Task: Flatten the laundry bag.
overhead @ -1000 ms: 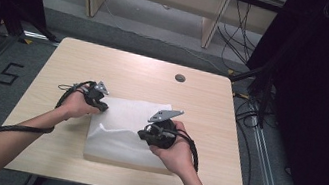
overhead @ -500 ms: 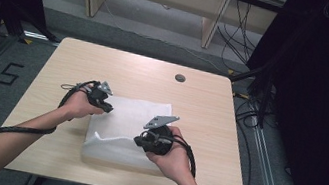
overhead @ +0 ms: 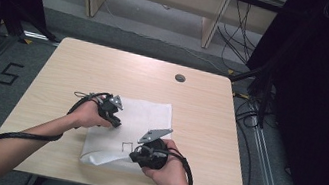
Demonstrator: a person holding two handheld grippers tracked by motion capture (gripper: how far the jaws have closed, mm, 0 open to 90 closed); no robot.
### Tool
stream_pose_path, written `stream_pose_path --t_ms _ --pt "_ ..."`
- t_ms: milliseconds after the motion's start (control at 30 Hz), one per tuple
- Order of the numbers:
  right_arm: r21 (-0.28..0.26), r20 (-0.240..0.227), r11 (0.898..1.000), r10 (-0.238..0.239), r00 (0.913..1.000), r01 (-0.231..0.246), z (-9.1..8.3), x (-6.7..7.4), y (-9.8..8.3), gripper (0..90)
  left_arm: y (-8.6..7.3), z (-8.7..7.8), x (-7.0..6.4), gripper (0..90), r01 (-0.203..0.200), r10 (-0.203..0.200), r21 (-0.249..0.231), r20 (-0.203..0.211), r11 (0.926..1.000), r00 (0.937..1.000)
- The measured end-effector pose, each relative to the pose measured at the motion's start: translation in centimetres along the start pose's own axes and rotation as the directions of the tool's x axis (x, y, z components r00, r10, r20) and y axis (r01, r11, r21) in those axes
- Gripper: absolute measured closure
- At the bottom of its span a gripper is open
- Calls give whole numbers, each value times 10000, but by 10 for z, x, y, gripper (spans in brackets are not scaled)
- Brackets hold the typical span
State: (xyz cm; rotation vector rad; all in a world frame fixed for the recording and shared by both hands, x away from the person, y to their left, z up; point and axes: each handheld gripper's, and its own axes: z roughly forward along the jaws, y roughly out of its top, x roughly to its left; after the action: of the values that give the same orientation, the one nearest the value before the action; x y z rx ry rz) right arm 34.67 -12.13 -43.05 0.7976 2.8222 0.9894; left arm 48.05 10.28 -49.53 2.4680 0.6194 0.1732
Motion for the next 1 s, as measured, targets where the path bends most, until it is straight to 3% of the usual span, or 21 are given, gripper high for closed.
stream_pose_path --t_ms 133,200,300,500,667,733,867,933,1000 --pt "236 -460 9996 134 9989 -123 2 3 -4 859 1 2 -3 820 -275 273 -62 -272 9996 9993" --pt "337 -721 9976 620 9955 -597 0 4 -6 822 2 2 -3 822 -392 391 -29 -449 9992 9982" --pt "436 -768 9963 777 9940 -745 -3 4 -6 794 2 2 -1 823 -325 323 -39 -487 9995 9983" --pt "-20 -991 9924 1223 9875 -1232 -13 3 0 697 2 3 7 847 -304 299 -58 -714 9995 9970" --pt "-489 -677 9858 1574 9852 -1609 -24 -5 8 667 3 3 13 846 -255 256 16 -919 9997 9954" --pt "-653 -312 9844 1614 9864 -1631 -27 -13 10 671 4 3 15 846 -325 328 44 -980 9995 9946" --pt "-322 -117 9820 1856 9826 -1859 -23 -23 8 717 6 4 18 847 -429 442 128 -1191 9990 9919" --pt "49 223 9815 1911 9813 -1913 -16 -34 3 769 7 4 20 847 -533 559 224 -1368 9983 9890" --pt "417 395 9774 2055 9779 -2071 -8 -41 -2 834 8 6 20 845 -393 403 101 -1486 9992 9881"
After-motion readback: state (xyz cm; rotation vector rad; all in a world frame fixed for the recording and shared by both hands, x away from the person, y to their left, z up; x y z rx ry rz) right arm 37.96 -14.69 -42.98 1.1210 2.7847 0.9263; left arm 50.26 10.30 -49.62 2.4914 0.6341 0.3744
